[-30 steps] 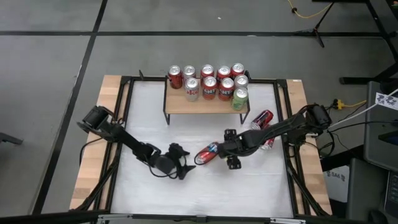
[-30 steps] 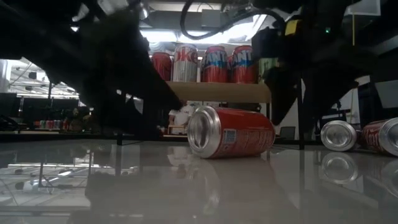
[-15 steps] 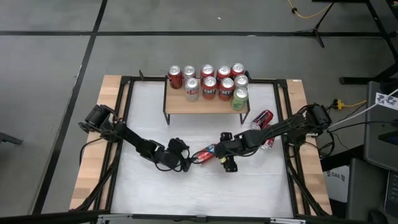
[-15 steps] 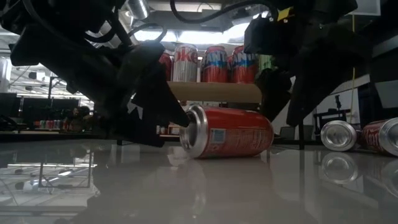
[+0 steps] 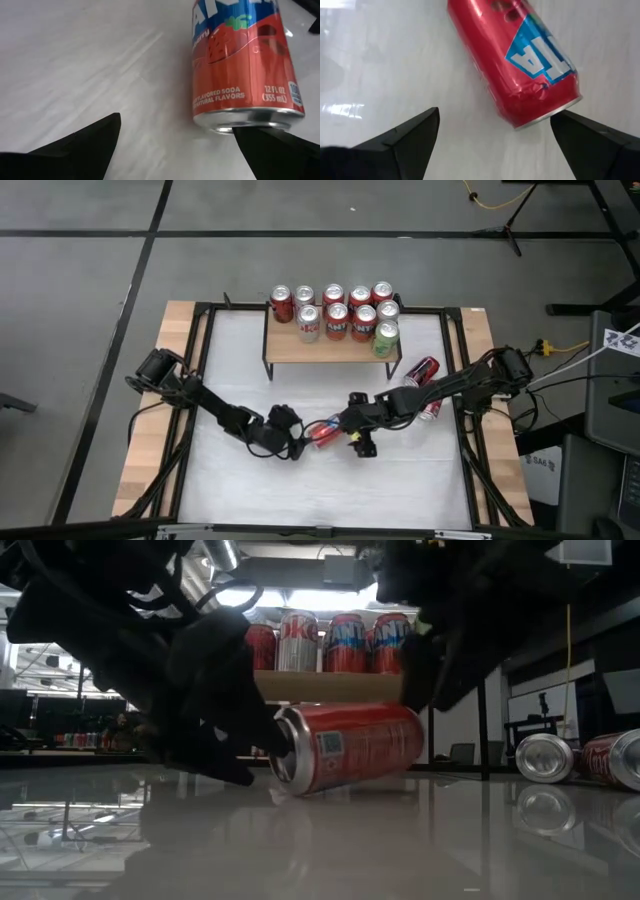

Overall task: Place canned beverage on shelf
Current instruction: Put the orange soda can on the shelf aligned with the other soda can

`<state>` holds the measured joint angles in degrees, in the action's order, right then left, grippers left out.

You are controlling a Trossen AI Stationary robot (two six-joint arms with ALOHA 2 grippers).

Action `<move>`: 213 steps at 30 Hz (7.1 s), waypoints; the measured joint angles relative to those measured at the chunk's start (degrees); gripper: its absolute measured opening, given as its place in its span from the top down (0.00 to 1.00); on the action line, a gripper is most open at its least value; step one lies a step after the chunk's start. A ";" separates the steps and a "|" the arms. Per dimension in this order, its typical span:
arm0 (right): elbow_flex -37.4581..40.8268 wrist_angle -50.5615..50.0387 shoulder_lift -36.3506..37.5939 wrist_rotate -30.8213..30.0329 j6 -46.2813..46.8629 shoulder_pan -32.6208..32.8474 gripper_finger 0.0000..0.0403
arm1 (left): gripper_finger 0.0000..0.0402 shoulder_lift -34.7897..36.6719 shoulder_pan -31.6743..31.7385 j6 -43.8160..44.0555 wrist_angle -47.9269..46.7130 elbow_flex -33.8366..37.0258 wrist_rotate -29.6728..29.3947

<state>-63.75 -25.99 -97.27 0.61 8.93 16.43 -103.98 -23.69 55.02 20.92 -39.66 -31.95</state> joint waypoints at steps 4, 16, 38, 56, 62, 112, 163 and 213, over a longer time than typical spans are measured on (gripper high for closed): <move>-2.06 -0.14 0.00 -0.01 0.00 -0.02 0.08 | 0.04 0.00 -0.77 -0.45 -0.80 0.00 -0.19; -6.77 -0.17 0.13 -0.35 -0.21 -0.04 0.08 | 0.04 0.00 -1.33 -1.68 -1.09 0.00 -0.83; -9.90 1.06 0.20 -0.41 -0.34 1.21 0.08 | 0.04 0.11 -1.13 1.36 -3.56 -0.04 1.89; -9.64 0.01 -0.16 -1.23 -0.15 1.66 0.08 | 0.04 2.57 -0.81 -2.48 -7.07 -0.76 5.50; -9.64 0.39 -0.24 -1.02 -0.25 1.75 0.08 | 0.04 3.19 0.75 -6.81 -16.68 -4.79 8.84; -9.66 -12.99 -7.22 -0.34 2.83 1.55 0.08 | 0.04 10.34 4.70 -7.45 -27.40 -6.34 11.96; -9.81 4.60 -3.28 2.44 -0.61 1.66 0.08 | 0.04 9.19 6.35 -5.48 -32.85 -6.21 12.67; -9.68 9.50 -3.54 4.61 -4.97 1.25 0.08 | 0.04 9.98 8.32 -8.08 -36.14 -6.38 15.12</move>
<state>-73.43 -16.49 -100.82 5.21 3.97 17.67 -94.01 -15.36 46.94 -15.22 -46.04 -16.83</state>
